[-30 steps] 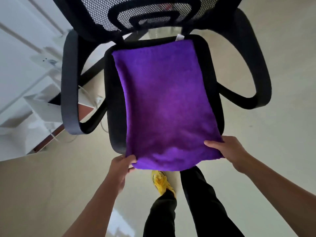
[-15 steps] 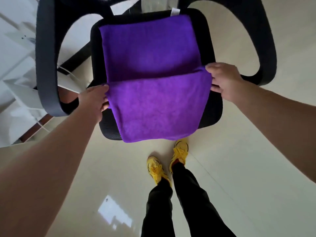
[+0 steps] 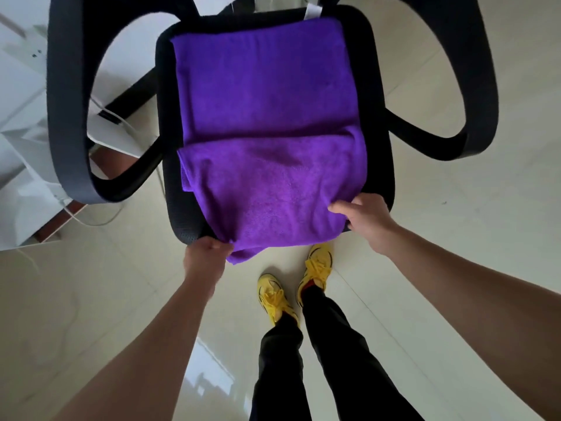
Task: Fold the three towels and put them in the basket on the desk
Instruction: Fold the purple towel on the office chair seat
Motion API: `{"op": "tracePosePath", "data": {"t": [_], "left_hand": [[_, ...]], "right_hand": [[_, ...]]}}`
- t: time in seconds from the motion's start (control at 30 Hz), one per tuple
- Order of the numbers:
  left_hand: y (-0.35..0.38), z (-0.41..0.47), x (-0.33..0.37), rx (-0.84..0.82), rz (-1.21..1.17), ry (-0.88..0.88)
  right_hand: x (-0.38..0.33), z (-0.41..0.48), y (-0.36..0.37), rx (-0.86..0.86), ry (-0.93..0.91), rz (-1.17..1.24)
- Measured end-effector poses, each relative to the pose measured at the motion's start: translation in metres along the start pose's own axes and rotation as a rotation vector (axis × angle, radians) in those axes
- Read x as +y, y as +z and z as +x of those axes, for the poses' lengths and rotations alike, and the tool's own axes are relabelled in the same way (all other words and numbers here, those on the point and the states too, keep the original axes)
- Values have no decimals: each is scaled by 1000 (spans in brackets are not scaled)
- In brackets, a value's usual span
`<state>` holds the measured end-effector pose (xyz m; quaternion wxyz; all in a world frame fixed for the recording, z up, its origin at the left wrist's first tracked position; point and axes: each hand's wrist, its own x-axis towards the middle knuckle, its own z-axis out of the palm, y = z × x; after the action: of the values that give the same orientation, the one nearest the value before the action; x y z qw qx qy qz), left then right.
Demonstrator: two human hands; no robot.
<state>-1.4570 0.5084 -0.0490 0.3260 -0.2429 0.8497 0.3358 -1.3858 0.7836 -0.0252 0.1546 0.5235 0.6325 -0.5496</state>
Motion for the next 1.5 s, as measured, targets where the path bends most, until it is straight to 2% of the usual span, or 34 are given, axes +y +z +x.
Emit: {"op": "tracePosePath", "data": {"t": [0.07,0.17,0.37,0.5,0.6,0.67,0.77,0.9,1.0,1.07,1.17,1.27,1.43,1.5], "left_hand": [[-2,-4,5,90,21,35],[-8,-9,13,95,27,91],[-1,12,37,32,-8,66],[-9,34,67,21,-249,72],[-31,49,104,72,-440,83],[-44,55,127,91,-479,88],[-46,52,136,43,-422,55],[-17,39,83,-31,-248,-139],[5,36,51,20,-171,-147],[13,35,47,39,-225,-131],[13,26,52,16,-354,-142],[0,8,52,-32,-473,-163],[-22,-31,44,-97,-611,-186],[-29,-41,37,-116,-631,-187]], "right_hand": [[-4,-5,0,64,-26,56],[-13,-8,-10,132,-25,120],[-61,5,-9,-46,-34,200],[-94,20,-28,-38,-101,74],[-109,35,-45,45,-150,69],[-115,44,-50,49,-152,81],[-105,53,-51,22,-70,41],[-65,49,-42,112,53,-16],[-48,45,-29,34,63,-6],[-45,46,-20,16,66,59],[-54,45,-18,48,175,370],[-60,28,-25,-12,228,620],[-47,-5,-31,-4,301,519],[-37,-17,-32,-59,373,492]]}}
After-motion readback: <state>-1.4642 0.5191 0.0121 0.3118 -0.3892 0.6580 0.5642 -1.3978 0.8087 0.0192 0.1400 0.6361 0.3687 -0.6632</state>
